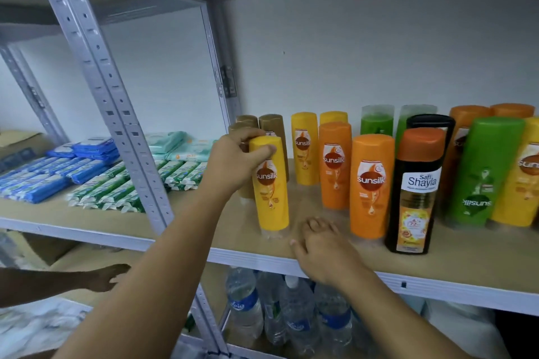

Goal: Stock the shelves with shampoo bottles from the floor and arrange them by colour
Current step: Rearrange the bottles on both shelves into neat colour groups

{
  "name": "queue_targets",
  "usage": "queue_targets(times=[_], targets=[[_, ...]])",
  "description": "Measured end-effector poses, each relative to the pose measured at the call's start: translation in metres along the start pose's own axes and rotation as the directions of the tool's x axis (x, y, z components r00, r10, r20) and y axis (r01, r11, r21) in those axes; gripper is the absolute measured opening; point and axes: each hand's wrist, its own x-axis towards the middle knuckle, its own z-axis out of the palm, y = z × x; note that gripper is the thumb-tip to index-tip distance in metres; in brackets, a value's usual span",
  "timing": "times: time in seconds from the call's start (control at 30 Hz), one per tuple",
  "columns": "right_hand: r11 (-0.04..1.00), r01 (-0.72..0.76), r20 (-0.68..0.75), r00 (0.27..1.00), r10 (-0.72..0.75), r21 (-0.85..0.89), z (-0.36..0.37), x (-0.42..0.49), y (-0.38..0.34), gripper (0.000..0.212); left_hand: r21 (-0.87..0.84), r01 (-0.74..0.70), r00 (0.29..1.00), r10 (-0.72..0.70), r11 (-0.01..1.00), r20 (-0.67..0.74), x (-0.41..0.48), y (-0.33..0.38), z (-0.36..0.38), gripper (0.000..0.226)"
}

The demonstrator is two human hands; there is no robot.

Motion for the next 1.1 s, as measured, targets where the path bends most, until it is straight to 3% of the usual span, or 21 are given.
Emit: queue_targets(times=[0.1,0.23,0.43,1.1], targets=[[1.000,0.001,-0.006,1.000,-0.001,0.015,0.002,0.002,0.002,0.067,-0.053,-0.024,0.999,0.023,0.998,-0.022,-0.014,-0.011,0.012,0.036],[1.000,0.017,-0.040,0.999,-0.016,0.025,0.000,-0.003,0.004,0.067,-0.125,0.045,0.992,-0.030,0.991,0.121,-0.044,-0.046,0.030,0.049],[1.000,0.001,-0.087,0.996,-0.002,-0.007,-0.004,-0.015,0.006,0.061,-0.018,0.156,0.952,-0.145,0.988,0.270,-0.067,-0.082,0.043,0.053],[1.000,-0.006,-0.094,0.996,0.004,-0.019,-0.006,-0.023,0.012,0.065,-0.010,0.128,0.985,-0.126,0.992,0.116,-0.009,-0.097,0.139,0.036]])
